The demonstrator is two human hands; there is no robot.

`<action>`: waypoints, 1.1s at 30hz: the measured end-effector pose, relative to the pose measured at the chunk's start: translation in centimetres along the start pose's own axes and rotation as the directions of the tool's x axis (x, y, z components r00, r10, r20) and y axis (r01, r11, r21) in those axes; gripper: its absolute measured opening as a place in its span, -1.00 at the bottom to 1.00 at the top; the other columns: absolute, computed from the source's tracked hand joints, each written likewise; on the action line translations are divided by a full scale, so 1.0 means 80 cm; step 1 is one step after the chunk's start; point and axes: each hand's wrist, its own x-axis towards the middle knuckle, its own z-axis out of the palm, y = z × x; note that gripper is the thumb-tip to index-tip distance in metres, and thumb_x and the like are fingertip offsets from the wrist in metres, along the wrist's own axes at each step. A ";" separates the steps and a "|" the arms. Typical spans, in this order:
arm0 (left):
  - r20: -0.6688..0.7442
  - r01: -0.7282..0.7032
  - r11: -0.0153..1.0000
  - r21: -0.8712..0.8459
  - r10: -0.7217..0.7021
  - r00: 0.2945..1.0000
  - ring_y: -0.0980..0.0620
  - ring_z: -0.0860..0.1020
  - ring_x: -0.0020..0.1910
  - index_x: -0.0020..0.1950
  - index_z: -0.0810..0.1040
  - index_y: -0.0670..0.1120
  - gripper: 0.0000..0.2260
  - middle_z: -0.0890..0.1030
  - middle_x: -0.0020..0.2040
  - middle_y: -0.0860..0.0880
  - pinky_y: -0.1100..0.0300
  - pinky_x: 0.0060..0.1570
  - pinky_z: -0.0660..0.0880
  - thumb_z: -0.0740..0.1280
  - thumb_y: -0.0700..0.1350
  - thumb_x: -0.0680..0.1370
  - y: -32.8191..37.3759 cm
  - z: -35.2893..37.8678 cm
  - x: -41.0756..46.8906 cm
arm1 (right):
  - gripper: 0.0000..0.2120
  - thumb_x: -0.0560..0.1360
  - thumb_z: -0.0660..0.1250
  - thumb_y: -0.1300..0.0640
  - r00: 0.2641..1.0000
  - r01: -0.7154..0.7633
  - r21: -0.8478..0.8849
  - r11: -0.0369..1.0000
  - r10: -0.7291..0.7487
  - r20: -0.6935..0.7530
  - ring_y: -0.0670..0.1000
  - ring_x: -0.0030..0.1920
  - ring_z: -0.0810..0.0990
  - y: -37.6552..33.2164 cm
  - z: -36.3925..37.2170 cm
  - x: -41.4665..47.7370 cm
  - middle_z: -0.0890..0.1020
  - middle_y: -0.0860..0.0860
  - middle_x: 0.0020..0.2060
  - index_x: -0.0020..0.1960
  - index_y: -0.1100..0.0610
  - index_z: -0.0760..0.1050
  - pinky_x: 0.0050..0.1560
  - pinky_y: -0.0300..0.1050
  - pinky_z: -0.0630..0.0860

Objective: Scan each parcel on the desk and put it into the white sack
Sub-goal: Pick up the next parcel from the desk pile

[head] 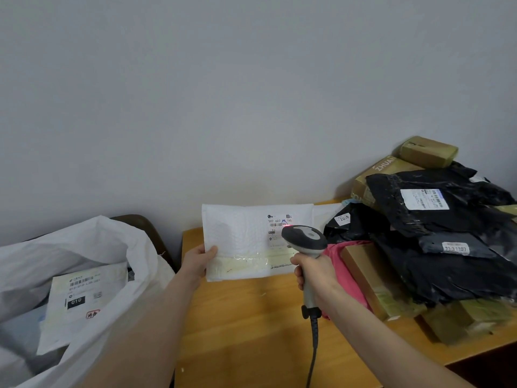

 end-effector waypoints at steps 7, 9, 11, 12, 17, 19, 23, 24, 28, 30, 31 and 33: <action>0.002 0.005 1.000 0.000 -0.005 1.000 -0.13 0.56 0.05 0.24 0.52 -0.23 -0.74 0.59 0.12 -0.15 -0.03 0.01 0.52 0.32 -0.19 0.57 -0.002 -0.005 0.004 | -0.91 0.45 0.36 0.30 0.997 0.074 0.031 0.997 -0.074 0.011 -0.01 -0.58 0.41 0.001 0.000 -0.005 0.66 0.18 -0.40 -0.04 0.26 0.54 -0.48 -0.19 0.38; 0.003 0.002 1.000 -0.003 -0.002 1.000 -0.15 0.56 0.06 0.24 0.51 -0.24 -0.74 0.59 0.11 -0.16 -0.03 0.03 0.52 0.32 -0.20 0.57 -0.002 -0.004 0.005 | -0.89 0.46 0.36 0.30 0.996 0.087 0.023 0.996 -0.088 0.017 0.00 -0.56 0.41 0.001 0.000 -0.007 0.68 0.20 -0.35 -0.02 0.26 0.54 -0.48 -0.19 0.38; 0.009 0.001 1.000 -0.011 -0.001 1.000 -0.15 0.56 0.06 0.25 0.51 -0.25 -0.73 0.59 0.13 -0.17 -0.05 0.05 0.51 0.32 -0.21 0.57 -0.003 -0.004 0.007 | -0.94 0.46 0.35 0.30 0.996 0.083 0.029 0.996 -0.084 0.006 0.00 -0.55 0.41 0.000 0.003 -0.008 0.67 0.18 -0.37 -0.07 0.26 0.55 -0.47 -0.19 0.38; 0.012 0.002 1.000 -0.013 -0.002 1.000 -0.15 0.56 0.05 0.25 0.51 -0.25 -0.73 0.59 0.13 -0.17 -0.05 0.06 0.52 0.31 -0.22 0.57 -0.003 -0.004 0.006 | -0.96 0.46 0.35 0.30 0.997 0.079 0.030 0.996 -0.079 -0.004 0.00 -0.56 0.41 0.001 0.004 -0.008 0.66 0.17 -0.38 -0.09 0.25 0.55 -0.46 -0.19 0.38; 0.019 0.007 1.000 -0.023 -0.007 1.000 -0.12 0.58 0.01 0.24 0.51 -0.25 -0.75 0.60 0.11 -0.16 -0.03 0.03 0.52 0.32 -0.22 0.57 -0.003 -0.006 0.010 | -0.87 0.43 0.34 0.32 0.998 0.045 0.023 0.999 -0.044 -0.035 -0.01 -0.60 0.38 0.004 0.008 -0.006 0.53 0.09 -0.55 -0.30 0.28 0.51 -0.48 -0.18 0.35; 0.021 0.006 1.000 -0.019 -0.005 1.000 -0.12 0.58 0.01 0.24 0.51 -0.25 -0.74 0.60 0.10 -0.16 -0.03 0.03 0.52 0.32 -0.23 0.57 -0.004 -0.008 0.010 | -0.82 0.43 0.34 0.32 0.999 0.034 0.017 0.999 -0.033 -0.040 -0.01 -0.59 0.38 0.005 0.008 -0.006 0.51 0.08 -0.56 -0.35 0.28 0.49 -0.48 -0.17 0.35; 0.026 0.008 1.000 0.002 -0.008 1.000 -0.12 0.58 0.02 0.23 0.52 -0.23 -0.75 0.60 0.11 -0.15 -0.04 0.04 0.52 0.32 -0.21 0.56 -0.004 -0.012 0.010 | -0.78 0.43 0.35 0.32 0.998 0.026 0.003 1.000 -0.025 -0.051 0.00 -0.59 0.38 0.004 0.008 -0.006 0.50 0.07 -0.57 -0.39 0.27 0.48 -0.48 -0.16 0.35; 0.024 0.006 1.000 0.009 -0.006 1.000 -0.12 0.58 0.01 0.22 0.52 -0.24 -0.76 0.60 0.12 -0.16 -0.05 0.06 0.52 0.32 -0.21 0.57 -0.004 -0.013 0.007 | -0.78 0.43 0.35 0.32 0.998 0.023 0.002 1.000 -0.023 -0.052 0.00 -0.59 0.39 0.004 0.008 -0.006 0.50 0.07 -0.57 -0.39 0.27 0.48 -0.48 -0.17 0.35; 0.012 -0.012 1.000 0.014 0.012 1.000 -0.09 0.57 -0.03 0.23 0.51 -0.24 -0.76 0.59 0.04 -0.12 -0.03 0.02 0.51 0.30 -0.22 0.58 -0.003 -0.010 -0.003 | -0.77 0.43 0.35 0.32 0.999 0.018 0.003 1.000 -0.018 -0.042 -0.01 -0.60 0.38 0.003 0.003 -0.008 0.49 0.07 -0.58 -0.40 0.27 0.48 -0.49 -0.17 0.35; 0.005 -0.024 1.000 0.018 0.024 1.000 -0.10 0.56 -0.02 0.18 0.51 -0.21 -0.81 0.58 0.02 -0.11 -0.01 0.01 0.50 0.30 -0.21 0.58 -0.001 -0.007 -0.015 | -0.79 0.43 0.35 0.33 0.999 0.040 0.020 0.999 -0.040 -0.022 -0.01 -0.59 0.39 0.001 -0.001 -0.010 0.50 0.07 -0.57 -0.37 0.27 0.49 -0.49 -0.18 0.35; -0.014 -0.029 0.999 0.019 0.030 0.999 -0.11 0.55 0.00 0.17 0.51 -0.20 -0.82 0.58 0.01 -0.11 -0.02 0.02 0.50 0.30 -0.19 0.58 0.000 -0.005 -0.018 | -0.82 0.44 0.35 0.32 0.998 0.060 0.032 0.998 -0.059 -0.010 -0.02 -0.59 0.39 -0.001 -0.004 -0.009 0.52 0.07 -0.55 -0.34 0.27 0.50 -0.49 -0.18 0.36; -0.060 -0.032 0.999 0.036 0.034 0.998 -0.14 0.57 0.04 0.19 0.53 -0.20 -0.77 0.60 0.04 -0.11 -0.08 0.10 0.52 0.34 -0.13 0.57 0.004 -0.007 -0.030 | -0.92 0.46 0.37 0.30 0.996 0.088 0.053 0.995 -0.089 0.015 -0.04 -0.57 0.42 -0.009 -0.008 -0.008 0.58 0.08 -0.50 -0.21 0.28 0.54 -0.48 -0.19 0.40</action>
